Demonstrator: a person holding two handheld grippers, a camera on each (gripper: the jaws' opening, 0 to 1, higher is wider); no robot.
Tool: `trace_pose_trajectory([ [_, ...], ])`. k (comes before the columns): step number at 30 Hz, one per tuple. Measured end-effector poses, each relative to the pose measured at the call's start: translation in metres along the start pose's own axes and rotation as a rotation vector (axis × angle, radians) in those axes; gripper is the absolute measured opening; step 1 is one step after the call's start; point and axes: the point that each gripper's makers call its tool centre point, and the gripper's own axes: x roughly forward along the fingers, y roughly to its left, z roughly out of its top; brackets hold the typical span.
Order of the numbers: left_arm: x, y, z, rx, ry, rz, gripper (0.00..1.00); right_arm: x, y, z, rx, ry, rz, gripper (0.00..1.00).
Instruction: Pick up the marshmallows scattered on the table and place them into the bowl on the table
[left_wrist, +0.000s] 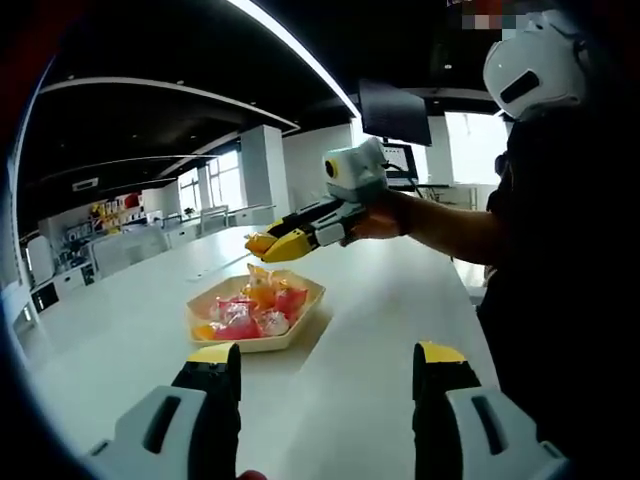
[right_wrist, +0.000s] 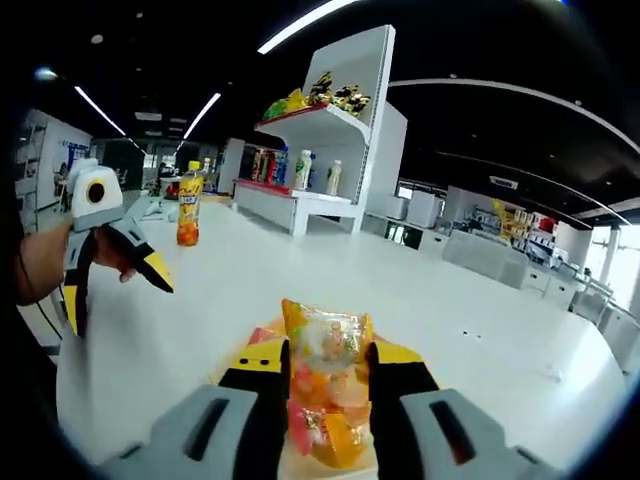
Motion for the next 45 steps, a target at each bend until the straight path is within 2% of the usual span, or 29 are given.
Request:
trace_pose_trajectory([
  [14, 0.000, -0.001, -0.003, -0.003, 0.007, -0.004, 0.68, 0.018, -0.002, -0.003, 0.015, -0.007, 0.006, 0.30],
  [31, 0.001, -0.001, -0.001, -0.005, 0.004, -0.002, 0.68, 0.022, -0.001, -0.011, 0.023, 0.011, 0.005, 0.30],
  [41, 0.003, -0.001, -0.002, -0.002, 0.008, -0.006, 0.68, 0.023, -0.001, -0.008, 0.042, 0.003, 0.004, 0.31],
  [42, 0.003, -0.001, -0.002, -0.004, 0.007, -0.005, 0.68, 0.023, -0.002, -0.008, 0.042, 0.005, 0.003, 0.32],
  [43, 0.003, -0.001, -0.002, -0.005, 0.006, -0.003, 0.68, 0.024, -0.001, -0.008, 0.047, 0.003, 0.008, 0.39],
  [45, 0.003, 0.000, -0.002, -0.008, 0.005, 0.000, 0.68, 0.023, 0.002, 0.002, 0.107, -0.052, 0.026, 0.56],
])
